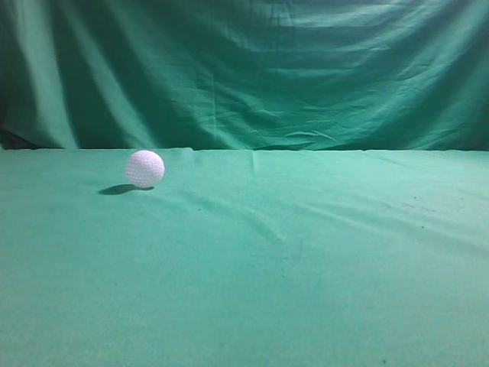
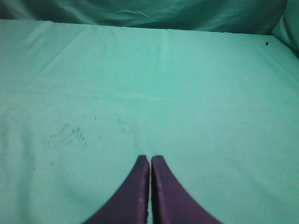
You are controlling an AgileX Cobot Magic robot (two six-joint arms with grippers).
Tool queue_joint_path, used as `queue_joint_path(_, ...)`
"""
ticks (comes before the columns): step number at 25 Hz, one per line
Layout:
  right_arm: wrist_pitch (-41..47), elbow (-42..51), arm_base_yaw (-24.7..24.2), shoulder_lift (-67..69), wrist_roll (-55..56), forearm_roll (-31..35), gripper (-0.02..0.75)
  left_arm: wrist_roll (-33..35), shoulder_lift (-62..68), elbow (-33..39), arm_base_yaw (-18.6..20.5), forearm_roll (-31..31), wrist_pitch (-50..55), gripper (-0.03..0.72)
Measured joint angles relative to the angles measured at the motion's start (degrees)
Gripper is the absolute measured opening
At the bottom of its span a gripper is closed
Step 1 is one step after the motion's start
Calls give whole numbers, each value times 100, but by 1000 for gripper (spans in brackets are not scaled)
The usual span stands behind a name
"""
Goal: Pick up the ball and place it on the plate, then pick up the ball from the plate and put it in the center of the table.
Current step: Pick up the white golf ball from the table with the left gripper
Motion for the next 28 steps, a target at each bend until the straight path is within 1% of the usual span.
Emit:
queue_joint_path(3, 0, 0, 0, 0, 0, 0, 0, 29, 354, -296, -350, -2, -140, 0)
queue_joint_path(6, 0, 0, 0, 0, 0, 0, 0, 29, 761, -560, -873, 44, -481, 0)
queue_joint_path(9, 0, 0, 0, 0, 0, 0, 0, 29, 1325, -897, -1406, 356, -643, 0)
queue_joint_path(11, 0, 0, 0, 0, 0, 0, 0, -110, 1797, -1202, -1643, 646, -643, 0)
queue_joint_path(12, 0, 0, 0, 0, 0, 0, 0, -292, 2004, -1344, -1728, 835, -631, 0)
queue_joint_path(15, 0, 0, 0, 0, 0, 0, 0, -794, 2756, -1918, -1802, 1359, -435, 0)
queue_joint_path(18, 0, 0, 0, 0, 0, 0, 0, -932, 3400, -2553, -1802, 1686, -99, 0)
queue_joint_path(21, 0, 0, 0, 0, 0, 0, 0, -978, 3935, -2973, -1807, 1862, 31, 0)
queue_joint_path(22, 0, 0, 0, 0, 0, 0, 0, -978, 4100, -3064, -1807, 1873, 31, 48)
queue_joint_path(23, 0, 0, 0, 0, 0, 0, 0, -978, 4225, -3155, -1807, 1887, 31, 48)
queue_joint_path(24, 0, 0, 0, 0, 0, 0, 0, -991, 4361, -3224, -1807, 1900, 31, 137)
queue_joint_path(25, 0, 0, 0, 0, 0, 0, 0, -991, 4480, -3267, -1807, 1914, 19, 203)
queue_joint_path(27, 0, 0, 0, 0, 0, 0, 0, -991, 4650, -3302, -1807, 1914, -109, 360)
queue_joint_path(28, 0, 0, 0, 0, 0, 0, 0, -1005, 4731, -3315, -1807, 1914, -187, 452)
